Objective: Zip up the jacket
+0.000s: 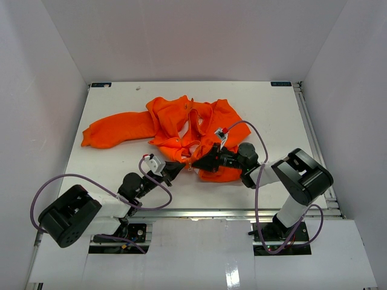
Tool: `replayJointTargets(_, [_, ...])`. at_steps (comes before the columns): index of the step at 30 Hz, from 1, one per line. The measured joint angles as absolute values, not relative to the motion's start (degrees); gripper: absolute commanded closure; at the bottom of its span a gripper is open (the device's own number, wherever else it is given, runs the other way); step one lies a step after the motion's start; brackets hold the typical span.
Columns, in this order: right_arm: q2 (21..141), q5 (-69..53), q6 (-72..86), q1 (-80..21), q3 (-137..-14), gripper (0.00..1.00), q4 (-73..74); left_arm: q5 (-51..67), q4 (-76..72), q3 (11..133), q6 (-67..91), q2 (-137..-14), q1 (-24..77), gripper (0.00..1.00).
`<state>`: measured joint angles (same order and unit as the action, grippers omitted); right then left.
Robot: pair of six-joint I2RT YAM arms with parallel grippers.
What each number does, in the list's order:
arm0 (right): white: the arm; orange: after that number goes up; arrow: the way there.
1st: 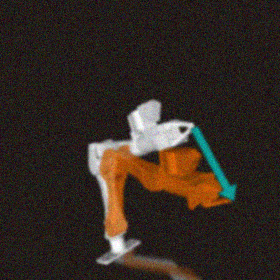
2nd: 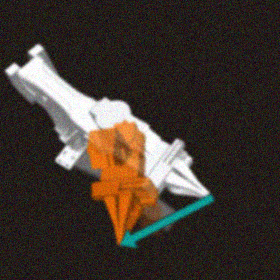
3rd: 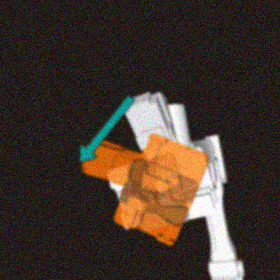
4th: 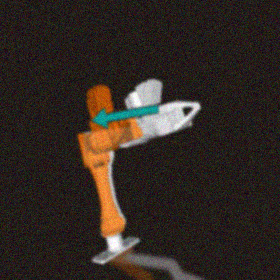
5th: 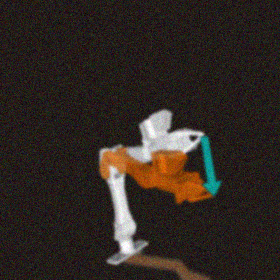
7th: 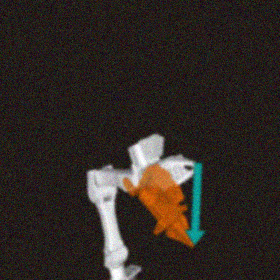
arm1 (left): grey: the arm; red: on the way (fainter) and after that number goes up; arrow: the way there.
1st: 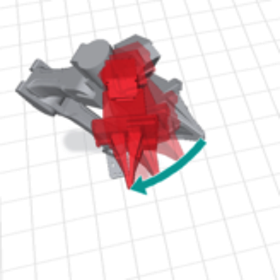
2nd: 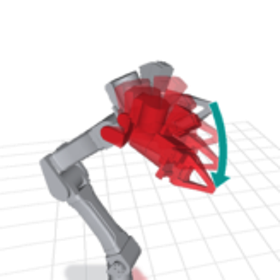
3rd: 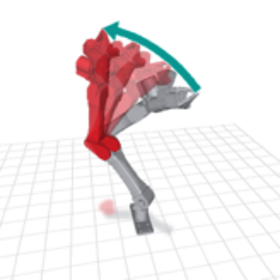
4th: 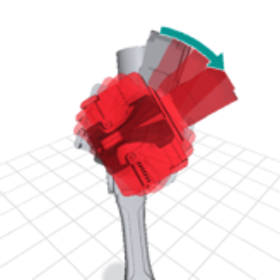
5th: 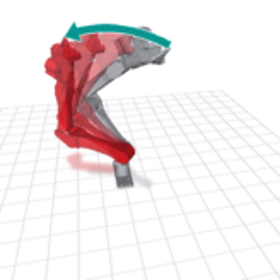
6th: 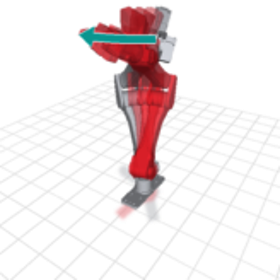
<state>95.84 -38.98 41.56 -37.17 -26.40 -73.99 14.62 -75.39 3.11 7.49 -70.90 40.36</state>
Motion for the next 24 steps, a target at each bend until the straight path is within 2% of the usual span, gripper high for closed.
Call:
replayJointTargets(20, [95.8,-43.2,40.9,-35.4,-27.8,0.92,-72.9,17.5,-77.9,3.1,9.1,-74.5,40.3,0.99])
replayJointTargets(21, [95.7,-43.4,40.7,-35.4,-27.9,0.92,-72.9,17.5,-78.2,3.1,9.6,-74.8,40.2,0.94])
replayJointTargets(24, [95.6,-43.7,40.1,-35.3,-27.9,0.92,-72.8,17.4,-78.5,3.1,11.3,-75.2,40.2,0.67])
